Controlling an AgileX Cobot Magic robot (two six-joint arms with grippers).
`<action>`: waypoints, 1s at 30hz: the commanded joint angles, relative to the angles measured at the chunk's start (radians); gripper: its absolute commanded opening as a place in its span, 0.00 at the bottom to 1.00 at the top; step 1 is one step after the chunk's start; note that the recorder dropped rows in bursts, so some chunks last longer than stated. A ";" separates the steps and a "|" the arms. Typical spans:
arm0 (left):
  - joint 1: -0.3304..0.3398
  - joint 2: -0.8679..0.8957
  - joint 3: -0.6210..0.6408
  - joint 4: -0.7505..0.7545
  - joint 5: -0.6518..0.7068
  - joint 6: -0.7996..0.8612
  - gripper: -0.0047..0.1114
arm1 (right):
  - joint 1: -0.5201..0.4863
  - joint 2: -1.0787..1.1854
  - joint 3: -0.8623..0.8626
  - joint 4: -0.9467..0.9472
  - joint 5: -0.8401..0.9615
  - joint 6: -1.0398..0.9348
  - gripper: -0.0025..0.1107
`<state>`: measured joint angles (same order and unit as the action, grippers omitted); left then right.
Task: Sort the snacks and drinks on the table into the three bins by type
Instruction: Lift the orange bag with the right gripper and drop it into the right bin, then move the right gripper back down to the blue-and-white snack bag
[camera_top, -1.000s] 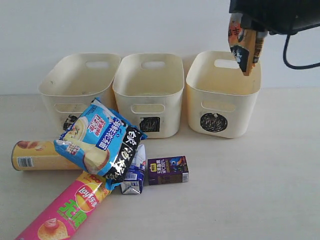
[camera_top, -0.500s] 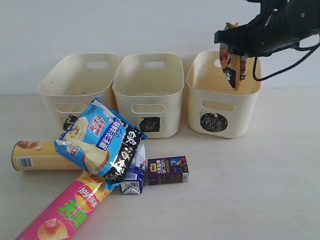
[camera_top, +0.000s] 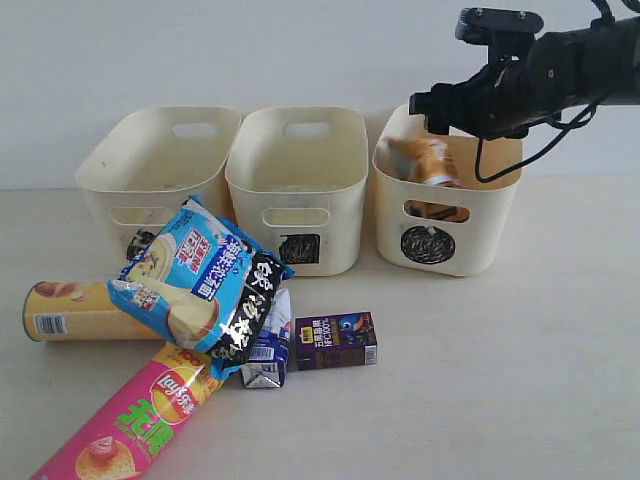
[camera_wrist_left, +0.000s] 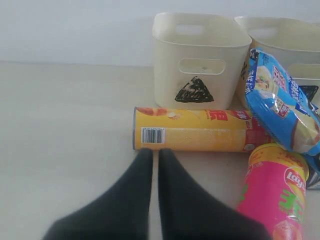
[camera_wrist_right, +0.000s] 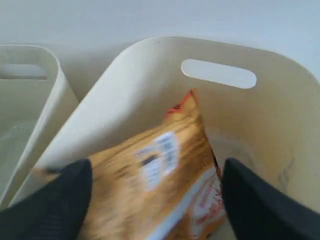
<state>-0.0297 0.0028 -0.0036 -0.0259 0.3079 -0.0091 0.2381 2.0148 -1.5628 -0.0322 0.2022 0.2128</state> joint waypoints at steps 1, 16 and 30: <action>0.000 -0.003 0.004 -0.008 -0.004 0.001 0.08 | -0.006 -0.001 -0.010 0.015 0.003 -0.007 0.76; 0.000 -0.003 0.004 -0.008 -0.004 0.001 0.08 | -0.006 -0.174 -0.025 0.023 0.224 -0.086 0.04; 0.000 -0.003 0.004 -0.008 -0.004 0.001 0.08 | 0.151 -0.449 0.183 0.032 0.271 -0.169 0.03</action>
<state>-0.0297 0.0028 -0.0036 -0.0259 0.3079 -0.0091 0.3464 1.6255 -1.4469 0.0000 0.5026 0.0536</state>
